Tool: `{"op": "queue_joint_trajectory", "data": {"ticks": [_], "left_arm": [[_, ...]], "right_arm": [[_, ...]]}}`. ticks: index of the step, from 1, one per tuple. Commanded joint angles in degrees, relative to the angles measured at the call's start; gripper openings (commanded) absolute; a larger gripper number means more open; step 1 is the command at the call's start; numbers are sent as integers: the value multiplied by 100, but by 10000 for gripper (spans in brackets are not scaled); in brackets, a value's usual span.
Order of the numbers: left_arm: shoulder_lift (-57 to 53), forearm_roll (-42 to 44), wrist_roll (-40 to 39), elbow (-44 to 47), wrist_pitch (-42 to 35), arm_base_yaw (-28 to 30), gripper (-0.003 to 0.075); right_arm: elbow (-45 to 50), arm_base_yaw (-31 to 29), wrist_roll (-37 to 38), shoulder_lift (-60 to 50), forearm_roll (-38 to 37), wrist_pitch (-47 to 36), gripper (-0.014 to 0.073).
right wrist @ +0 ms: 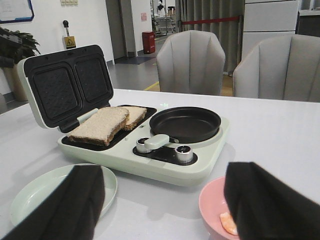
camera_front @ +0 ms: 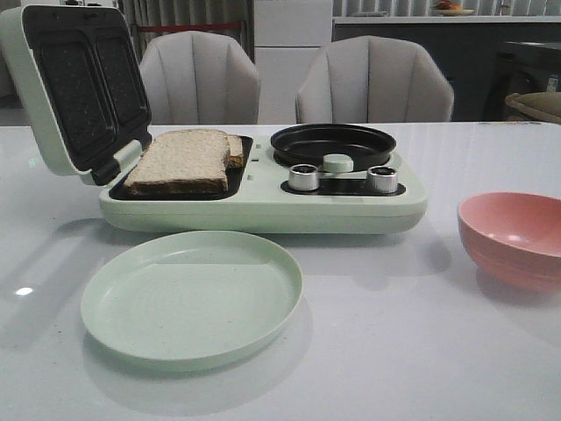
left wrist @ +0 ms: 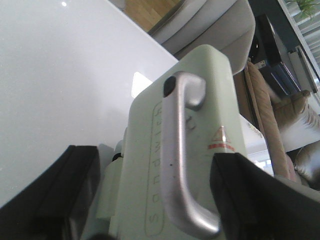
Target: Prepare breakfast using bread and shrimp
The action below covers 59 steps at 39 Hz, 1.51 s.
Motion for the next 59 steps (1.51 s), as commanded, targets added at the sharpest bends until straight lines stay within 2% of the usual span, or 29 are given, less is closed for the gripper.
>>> {"op": "queue_joint_trajectory", "data": {"ticks": [1, 5, 8, 18, 25, 48, 53, 59], "left_arm": [[-106, -522, 76, -203, 52, -32, 470], [-48, -869, 444, -215, 222, -32, 395], [-48, -908, 496, -215, 225, -32, 376], [-48, -1203, 723, -215, 626, -44, 375], [-48, -1193, 747, -215, 615, -234, 375], [-33, -886, 713, -215, -309, -873, 362], [127, -879, 581, -215, -227, -980, 316], [349, -1098, 548, -215, 146, -1125, 216]], "right_arm": [[-166, -28, -14, -2, -27, -446, 595], [-166, -28, -14, -2, -27, -432, 595], [-166, -28, -14, -2, -27, -432, 595], [-166, -28, -14, -2, -27, -432, 595], [-166, -28, -14, -2, -27, -432, 595], [-166, -28, -14, -2, -27, -432, 595], [-166, -28, -14, -2, -27, -432, 595], [-166, -28, -14, -2, -27, -432, 595]]}}
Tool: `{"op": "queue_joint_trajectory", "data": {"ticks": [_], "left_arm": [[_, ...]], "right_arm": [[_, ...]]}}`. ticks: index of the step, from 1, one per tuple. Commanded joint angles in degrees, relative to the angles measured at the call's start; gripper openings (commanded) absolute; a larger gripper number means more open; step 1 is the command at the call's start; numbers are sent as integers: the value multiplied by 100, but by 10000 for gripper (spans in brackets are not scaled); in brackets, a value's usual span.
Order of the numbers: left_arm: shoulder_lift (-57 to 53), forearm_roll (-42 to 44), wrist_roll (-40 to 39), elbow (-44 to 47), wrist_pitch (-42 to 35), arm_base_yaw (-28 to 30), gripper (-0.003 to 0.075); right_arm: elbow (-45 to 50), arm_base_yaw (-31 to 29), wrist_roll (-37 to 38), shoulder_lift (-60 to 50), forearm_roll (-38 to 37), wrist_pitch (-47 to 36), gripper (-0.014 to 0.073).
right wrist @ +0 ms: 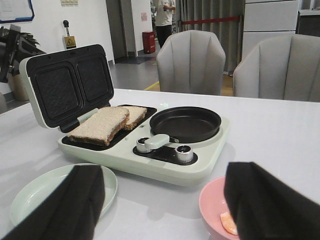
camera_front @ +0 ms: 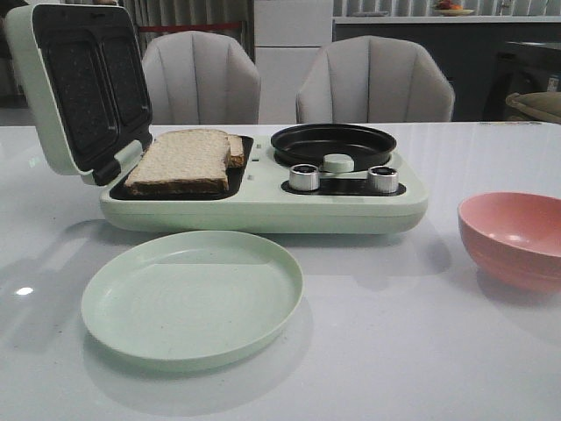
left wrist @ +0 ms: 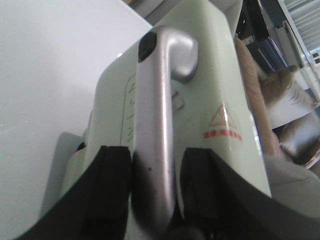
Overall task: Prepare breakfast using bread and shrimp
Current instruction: 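Grasp the lid handle with the left gripper and swing lid closed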
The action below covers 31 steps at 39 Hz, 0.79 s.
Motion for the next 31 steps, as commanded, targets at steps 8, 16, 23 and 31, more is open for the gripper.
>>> {"op": "queue_joint_trajectory", "data": {"ticks": [8, 16, 23, 31], "left_arm": [[-176, -822, 494, -180, 642, -438, 112], [-176, -183, 666, -444, 562, -1156, 115], [-156, 766, 666, -475, -304, -2113, 115], [47, 1765, 564, -463, -1250, -3004, 115]], "right_arm": [[-166, -28, -14, -2, -27, -443, 595], [-166, -28, -14, -2, -27, -443, 595], [-166, -28, -14, -2, -27, -443, 595], [-166, -28, -14, -2, -27, -443, 595]]}}
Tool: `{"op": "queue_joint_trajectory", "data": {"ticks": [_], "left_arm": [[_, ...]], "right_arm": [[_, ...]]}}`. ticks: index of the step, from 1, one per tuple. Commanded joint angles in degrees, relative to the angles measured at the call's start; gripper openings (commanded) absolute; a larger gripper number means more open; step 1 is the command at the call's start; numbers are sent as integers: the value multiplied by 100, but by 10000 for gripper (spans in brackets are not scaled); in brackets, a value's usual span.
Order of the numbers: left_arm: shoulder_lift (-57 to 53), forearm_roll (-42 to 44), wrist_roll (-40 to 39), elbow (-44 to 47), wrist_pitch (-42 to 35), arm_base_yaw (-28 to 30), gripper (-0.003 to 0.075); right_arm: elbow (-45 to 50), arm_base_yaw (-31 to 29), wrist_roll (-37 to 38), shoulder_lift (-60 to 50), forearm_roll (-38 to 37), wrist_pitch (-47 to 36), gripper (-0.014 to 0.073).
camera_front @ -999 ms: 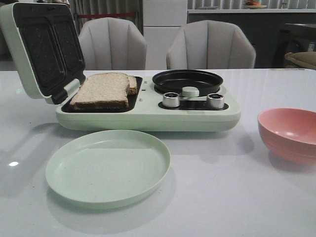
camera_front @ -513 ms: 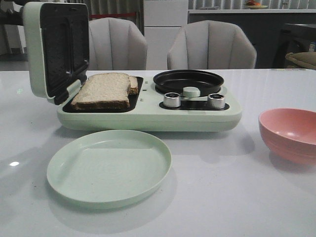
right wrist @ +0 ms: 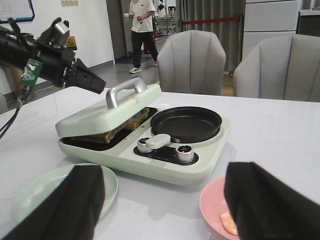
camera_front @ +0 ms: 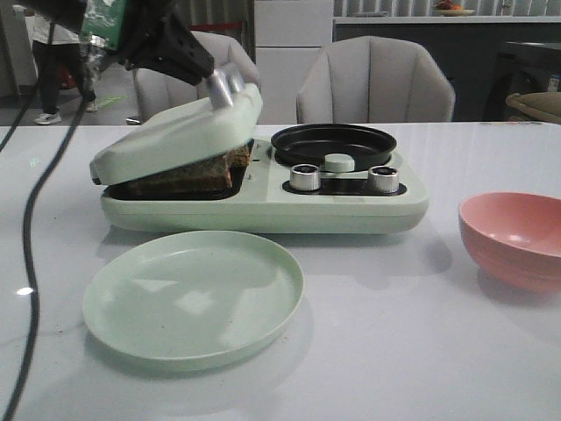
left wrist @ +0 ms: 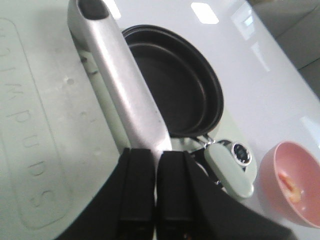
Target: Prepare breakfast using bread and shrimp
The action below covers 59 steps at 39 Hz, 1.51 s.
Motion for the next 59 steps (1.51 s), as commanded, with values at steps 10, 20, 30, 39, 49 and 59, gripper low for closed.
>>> {"op": "queue_joint_trajectory", "data": {"ticks": [10, 20, 30, 39, 49, 59], "left_arm": [[71, 112, -80, -151, -546, -538, 116], [-167, 442, -80, -151, -535, -538, 117], [-1059, 1898, -657, -151, -525, -538, 117], [-2020, 4793, -2464, -151, -278, -538, 117], [-2986, 7423, -4510, 14, 500, -538, 117], [-4421, 8429, -5685, 1416, -148, -538, 117]], "right_arm": [[-166, -28, -20, -2, -27, -443, 595], [-166, -17, -20, -2, -27, -443, 595], [-166, -17, -20, -2, -27, -443, 595], [-166, -17, -20, -2, -27, -443, 595], [-166, -17, -20, -2, -27, -443, 595], [-166, -17, -20, -2, -27, -443, 595]]}}
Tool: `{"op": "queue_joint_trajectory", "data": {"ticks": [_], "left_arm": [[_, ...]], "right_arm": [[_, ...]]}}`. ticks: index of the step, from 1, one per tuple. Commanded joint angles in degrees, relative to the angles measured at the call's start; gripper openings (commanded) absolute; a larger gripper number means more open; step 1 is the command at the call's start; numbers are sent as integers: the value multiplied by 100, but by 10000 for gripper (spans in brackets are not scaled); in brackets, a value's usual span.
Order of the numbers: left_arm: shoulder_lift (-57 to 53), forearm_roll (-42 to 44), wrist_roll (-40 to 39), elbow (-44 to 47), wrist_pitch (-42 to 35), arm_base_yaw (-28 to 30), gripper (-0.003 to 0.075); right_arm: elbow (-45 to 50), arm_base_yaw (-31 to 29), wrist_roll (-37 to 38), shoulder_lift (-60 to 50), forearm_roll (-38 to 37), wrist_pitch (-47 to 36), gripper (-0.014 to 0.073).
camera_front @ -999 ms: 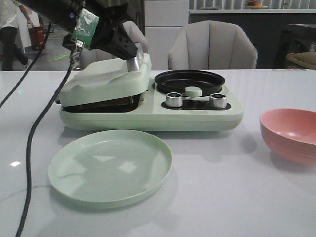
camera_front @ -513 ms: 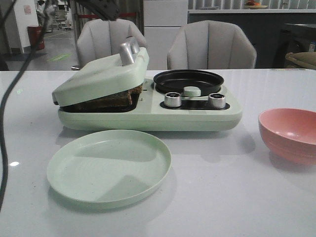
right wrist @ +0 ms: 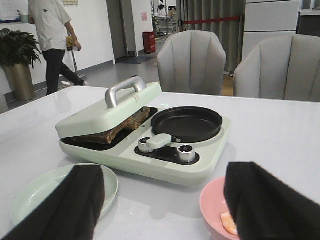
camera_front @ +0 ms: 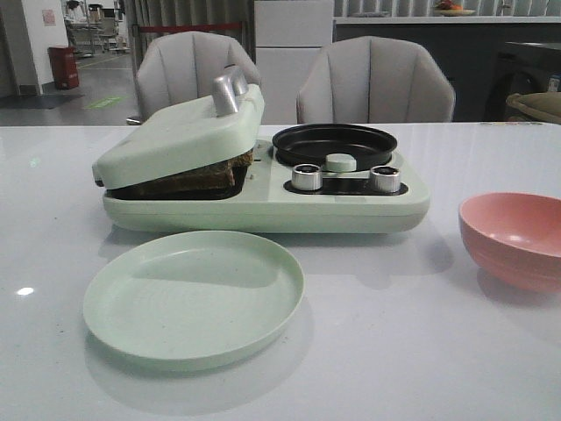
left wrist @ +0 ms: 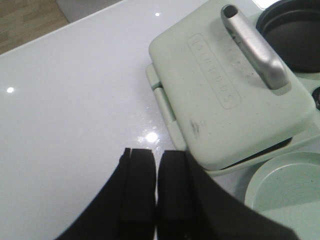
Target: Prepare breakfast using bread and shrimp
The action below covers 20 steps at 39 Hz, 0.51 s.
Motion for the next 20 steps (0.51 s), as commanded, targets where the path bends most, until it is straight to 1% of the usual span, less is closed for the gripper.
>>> {"op": "queue_joint_trajectory", "data": {"ticks": [1, 4, 11, 20], "left_arm": [[-738, 174, -369, 381, -750, -26, 117], [-1277, 125, -518, 863, -1089, -26, 117], [-2542, -88, -530, 2030, -1684, -26, 116], [-4286, -591, -530, 3190, -1786, -26, 115]], "right_arm": [[-166, -17, -20, -2, -27, -443, 595], [-166, -17, -20, -2, -27, -443, 595], [-166, -17, -20, -2, -27, -443, 595], [-166, -17, -20, -2, -27, -443, 595]]}}
